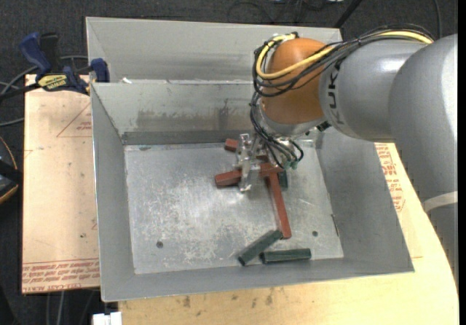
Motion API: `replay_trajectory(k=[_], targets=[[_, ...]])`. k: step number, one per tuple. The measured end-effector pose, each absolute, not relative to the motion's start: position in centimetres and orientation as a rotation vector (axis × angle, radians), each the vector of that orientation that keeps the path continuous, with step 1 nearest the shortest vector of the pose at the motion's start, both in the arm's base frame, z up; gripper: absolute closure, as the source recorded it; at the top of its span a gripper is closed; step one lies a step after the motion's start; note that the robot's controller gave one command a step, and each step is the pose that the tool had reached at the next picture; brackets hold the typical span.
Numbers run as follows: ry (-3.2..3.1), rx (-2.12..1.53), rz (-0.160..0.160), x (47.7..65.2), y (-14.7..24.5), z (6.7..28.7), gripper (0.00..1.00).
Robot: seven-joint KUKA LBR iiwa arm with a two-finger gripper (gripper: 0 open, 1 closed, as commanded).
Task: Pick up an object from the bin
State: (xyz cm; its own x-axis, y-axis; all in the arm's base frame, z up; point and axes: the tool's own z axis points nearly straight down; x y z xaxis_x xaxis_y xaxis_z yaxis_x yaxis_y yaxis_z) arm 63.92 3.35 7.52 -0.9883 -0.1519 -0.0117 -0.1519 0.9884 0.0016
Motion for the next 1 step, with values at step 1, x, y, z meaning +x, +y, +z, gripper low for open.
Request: replay_trajectory(k=[1], targets=[[3.121,-0.238,0.004,63.92,3.34,7.52,1.0]])
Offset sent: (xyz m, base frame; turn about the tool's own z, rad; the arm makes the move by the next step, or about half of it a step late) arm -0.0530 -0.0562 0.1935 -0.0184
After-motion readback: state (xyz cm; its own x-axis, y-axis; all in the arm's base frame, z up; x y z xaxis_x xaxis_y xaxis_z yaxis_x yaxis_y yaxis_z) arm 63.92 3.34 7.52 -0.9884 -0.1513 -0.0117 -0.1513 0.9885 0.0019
